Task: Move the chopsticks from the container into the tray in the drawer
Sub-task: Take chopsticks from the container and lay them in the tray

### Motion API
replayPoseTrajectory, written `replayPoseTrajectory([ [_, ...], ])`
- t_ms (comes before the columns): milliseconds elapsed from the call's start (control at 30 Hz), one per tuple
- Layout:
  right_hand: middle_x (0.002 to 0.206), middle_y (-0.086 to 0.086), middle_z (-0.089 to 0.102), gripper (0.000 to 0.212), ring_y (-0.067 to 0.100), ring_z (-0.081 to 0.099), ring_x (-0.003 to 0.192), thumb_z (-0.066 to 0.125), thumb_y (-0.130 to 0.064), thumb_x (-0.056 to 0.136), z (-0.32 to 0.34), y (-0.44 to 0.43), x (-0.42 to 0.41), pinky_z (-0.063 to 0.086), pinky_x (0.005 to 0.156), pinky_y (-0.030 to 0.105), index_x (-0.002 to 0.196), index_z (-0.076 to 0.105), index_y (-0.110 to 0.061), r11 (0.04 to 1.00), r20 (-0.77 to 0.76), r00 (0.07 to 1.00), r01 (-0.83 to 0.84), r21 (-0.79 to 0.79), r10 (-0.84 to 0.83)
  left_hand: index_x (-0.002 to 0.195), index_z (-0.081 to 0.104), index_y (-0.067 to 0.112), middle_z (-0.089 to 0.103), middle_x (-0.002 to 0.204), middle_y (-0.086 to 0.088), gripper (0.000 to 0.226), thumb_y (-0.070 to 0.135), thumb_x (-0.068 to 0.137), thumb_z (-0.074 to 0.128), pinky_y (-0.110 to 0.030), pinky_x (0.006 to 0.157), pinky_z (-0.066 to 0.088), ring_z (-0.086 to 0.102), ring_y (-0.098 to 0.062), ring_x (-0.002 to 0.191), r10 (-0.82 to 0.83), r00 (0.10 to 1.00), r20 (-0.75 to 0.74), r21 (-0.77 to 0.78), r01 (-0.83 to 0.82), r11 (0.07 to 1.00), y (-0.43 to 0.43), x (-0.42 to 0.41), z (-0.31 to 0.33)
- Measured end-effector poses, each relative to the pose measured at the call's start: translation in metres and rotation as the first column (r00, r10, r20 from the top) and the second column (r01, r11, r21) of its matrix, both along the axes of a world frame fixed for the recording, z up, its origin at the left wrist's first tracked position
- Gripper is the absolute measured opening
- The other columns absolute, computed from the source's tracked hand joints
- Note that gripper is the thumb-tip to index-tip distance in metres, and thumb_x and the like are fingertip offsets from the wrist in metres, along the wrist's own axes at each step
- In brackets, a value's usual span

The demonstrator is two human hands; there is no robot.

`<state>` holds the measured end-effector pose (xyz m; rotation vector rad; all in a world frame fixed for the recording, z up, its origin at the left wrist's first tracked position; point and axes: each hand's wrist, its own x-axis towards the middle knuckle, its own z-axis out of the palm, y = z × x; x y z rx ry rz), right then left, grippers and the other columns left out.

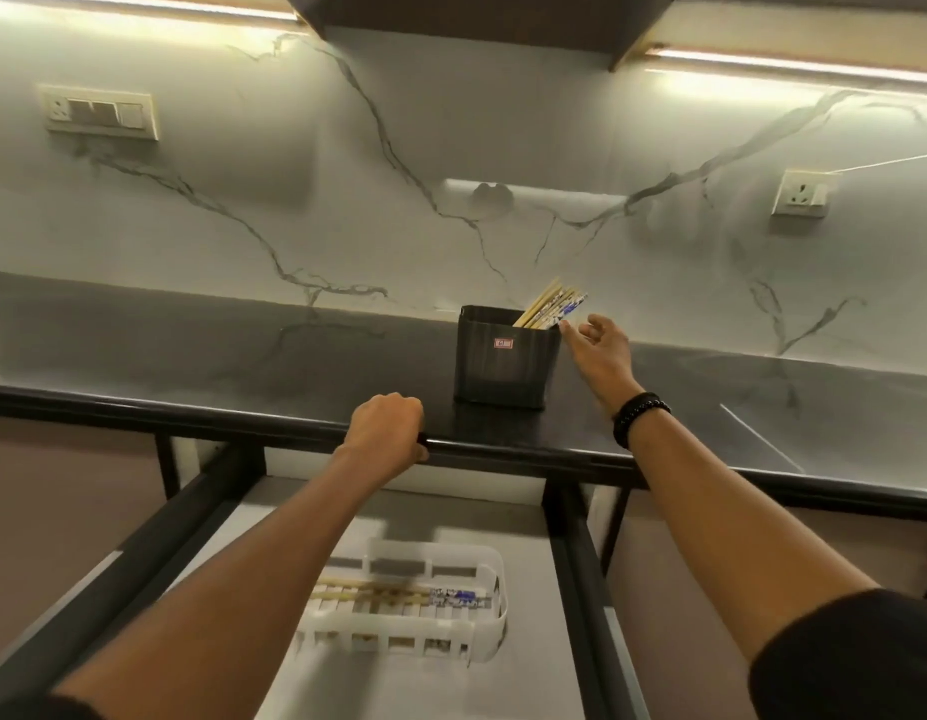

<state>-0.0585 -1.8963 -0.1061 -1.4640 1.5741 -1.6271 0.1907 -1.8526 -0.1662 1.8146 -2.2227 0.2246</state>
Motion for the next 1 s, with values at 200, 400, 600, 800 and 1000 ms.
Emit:
replayPoseTrajectory([
  [200,0.092,-0.005,0.05,0.067,0.012,0.047,0.074,0.062,-0.039,0.09,0.017,-0.06,-0.009,0.042,0.064,0.026,0.143,0.038,-0.006,0.974,0.201,0.977,-0.114,0.198,0.073,0.094,0.072,0.015,0.07,0.09,-0.004,0.04,0.046,0.07,0.079,-0.028,0.063,0.043,0.06,-0.019,0.076,-0.03,0.994,0.103,0.085,0.021,0.996,-0.012,-0.001,0.024],
  [400,0.117,0.011,0.068,0.032,0.014,0.065,0.094,0.067,-0.009,0.089,0.026,-0.082,-0.014,0.053,0.081,0.025,0.12,0.06,-0.006,0.994,0.23,0.971,-0.084,0.074,0.065,0.094,0.074,0.014,0.069,0.084,-0.001,0.042,0.046,0.068,0.08,-0.026,0.061,0.041,0.057,-0.016,0.071,-0.063,0.996,0.058,0.121,0.056,0.991,-0.02,0.001,0.027],
  [600,0.105,0.01,0.07,0.037,0.02,0.071,0.093,0.071,-0.002,0.085,0.038,-0.064,-0.014,0.059,0.08,0.026,0.119,0.06,-0.005,0.974,0.232,0.946,-0.217,-0.061,0.225,0.091,0.075,0.015,0.07,0.081,-0.001,0.04,0.048,0.069,0.079,-0.025,0.058,0.04,0.057,-0.013,0.067,-0.062,0.997,0.04,0.115,0.057,0.992,-0.019,0.002,0.025],
  [800,0.107,0.014,0.072,0.039,0.025,0.072,0.097,0.073,-0.003,0.084,0.042,-0.052,-0.018,0.059,0.085,0.035,0.121,0.059,-0.002,0.96,0.223,0.933,-0.269,-0.082,0.281,0.096,0.073,0.015,0.071,0.09,-0.002,0.039,0.045,0.071,0.079,-0.026,0.064,0.046,0.059,-0.015,0.075,-0.039,0.999,0.014,0.112,0.037,0.993,-0.016,0.001,0.021],
  [1000,0.112,0.019,0.07,0.031,0.028,0.073,0.096,0.066,-0.006,0.091,0.043,-0.043,-0.022,0.062,0.078,0.038,0.121,0.059,-0.002,0.952,0.231,0.925,-0.305,-0.027,0.303,0.101,0.07,0.012,0.07,0.092,-0.003,0.039,0.042,0.075,0.077,-0.028,0.073,0.052,0.062,-0.016,0.08,-0.04,0.999,-0.001,0.114,0.04,0.993,-0.015,-0.002,0.018],
])
